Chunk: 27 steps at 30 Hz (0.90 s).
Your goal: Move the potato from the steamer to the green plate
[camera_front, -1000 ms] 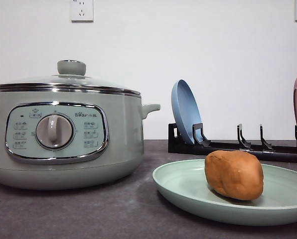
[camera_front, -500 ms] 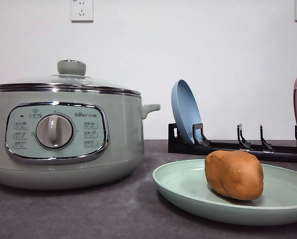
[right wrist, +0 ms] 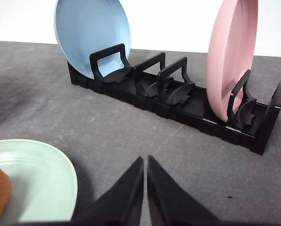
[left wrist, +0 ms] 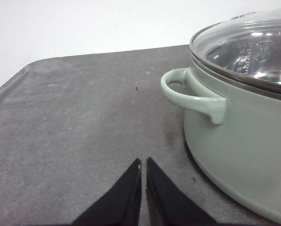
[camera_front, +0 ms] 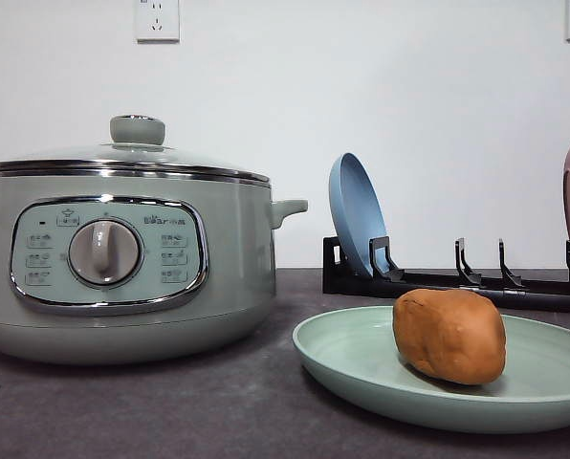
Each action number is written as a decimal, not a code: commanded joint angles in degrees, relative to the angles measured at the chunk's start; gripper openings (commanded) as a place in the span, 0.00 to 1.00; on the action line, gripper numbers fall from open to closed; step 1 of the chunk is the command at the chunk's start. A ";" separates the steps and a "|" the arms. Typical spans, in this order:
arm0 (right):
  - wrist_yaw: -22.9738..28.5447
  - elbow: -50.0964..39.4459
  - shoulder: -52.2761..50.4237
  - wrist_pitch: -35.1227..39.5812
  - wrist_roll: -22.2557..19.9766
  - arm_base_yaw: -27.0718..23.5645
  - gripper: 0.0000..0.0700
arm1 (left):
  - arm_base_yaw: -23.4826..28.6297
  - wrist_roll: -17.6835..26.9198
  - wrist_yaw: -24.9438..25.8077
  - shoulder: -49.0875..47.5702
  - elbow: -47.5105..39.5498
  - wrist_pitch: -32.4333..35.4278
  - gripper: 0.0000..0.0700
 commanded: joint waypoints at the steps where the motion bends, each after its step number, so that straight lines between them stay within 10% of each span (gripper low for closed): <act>1: -0.13 -0.24 -0.09 0.04 0.59 0.02 0.00 | 0.17 -0.33 0.02 -0.13 -1.18 -0.39 0.02; 27: -0.13 -0.24 -0.09 0.04 0.59 0.02 0.00 | 0.17 -0.33 0.02 -0.11 -1.18 -0.39 0.02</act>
